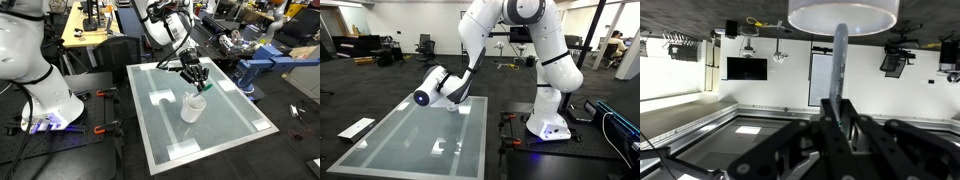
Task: Pick up the marker from the table and put it in the cup
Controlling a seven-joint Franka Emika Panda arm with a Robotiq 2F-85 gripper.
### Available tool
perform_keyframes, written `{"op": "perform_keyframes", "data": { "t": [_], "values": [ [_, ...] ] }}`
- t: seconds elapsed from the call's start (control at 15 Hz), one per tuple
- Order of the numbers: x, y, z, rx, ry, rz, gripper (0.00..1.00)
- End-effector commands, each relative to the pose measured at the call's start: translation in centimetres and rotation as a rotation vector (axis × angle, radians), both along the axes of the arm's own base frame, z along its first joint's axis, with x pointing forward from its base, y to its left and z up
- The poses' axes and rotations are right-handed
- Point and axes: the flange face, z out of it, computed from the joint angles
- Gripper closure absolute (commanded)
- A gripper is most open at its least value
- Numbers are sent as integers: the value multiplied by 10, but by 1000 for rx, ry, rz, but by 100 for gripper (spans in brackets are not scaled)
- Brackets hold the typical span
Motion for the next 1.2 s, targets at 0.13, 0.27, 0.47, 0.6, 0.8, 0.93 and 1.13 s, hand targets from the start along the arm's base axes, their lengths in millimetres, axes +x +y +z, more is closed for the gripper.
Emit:
{"op": "perform_keyframes", "data": {
  "t": [0.13,0.27,0.47,0.6,0.8,0.93,1.13],
  "values": [
    [13,0,-12,9,-10,-10,97],
    [14,0,-16,10,-6,-18,97],
    [13,1,-22,17,-3,-26,59],
    [12,0,-22,20,-8,-31,45],
    [11,-1,-18,19,-16,-37,23],
    [10,-1,-13,14,-31,-39,8],
    [7,2,1,3,-82,-44,0]
  ]
}}
